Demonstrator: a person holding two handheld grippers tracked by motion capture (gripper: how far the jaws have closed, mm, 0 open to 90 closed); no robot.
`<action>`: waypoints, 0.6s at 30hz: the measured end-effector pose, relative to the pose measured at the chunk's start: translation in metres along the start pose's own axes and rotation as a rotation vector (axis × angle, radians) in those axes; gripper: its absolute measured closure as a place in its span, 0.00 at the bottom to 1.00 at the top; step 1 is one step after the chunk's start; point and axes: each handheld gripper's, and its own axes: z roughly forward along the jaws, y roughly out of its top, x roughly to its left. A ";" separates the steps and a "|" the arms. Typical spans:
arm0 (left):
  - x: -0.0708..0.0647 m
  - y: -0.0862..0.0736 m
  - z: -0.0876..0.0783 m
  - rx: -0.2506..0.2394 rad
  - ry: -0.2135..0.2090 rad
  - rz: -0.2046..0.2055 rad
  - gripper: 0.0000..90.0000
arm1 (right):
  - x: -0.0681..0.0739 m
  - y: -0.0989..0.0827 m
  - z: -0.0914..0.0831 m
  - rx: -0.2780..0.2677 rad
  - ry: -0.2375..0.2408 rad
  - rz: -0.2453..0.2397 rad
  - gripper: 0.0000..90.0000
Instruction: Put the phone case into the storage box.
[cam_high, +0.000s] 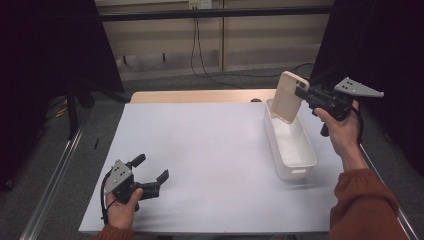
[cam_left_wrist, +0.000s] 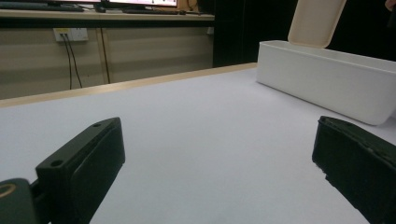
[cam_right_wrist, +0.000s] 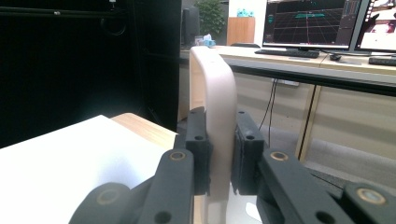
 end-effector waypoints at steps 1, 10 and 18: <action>0.000 0.000 0.000 0.001 0.001 0.004 0.03 | -0.001 -0.001 0.001 0.001 -0.001 -0.002 0.89; 0.000 0.001 0.000 0.004 0.007 0.015 0.03 | -0.014 -0.009 0.006 0.027 -0.010 -0.007 0.89; 0.000 0.000 0.001 0.005 0.006 0.017 0.03 | -0.024 -0.017 0.012 0.038 -0.008 -0.006 0.89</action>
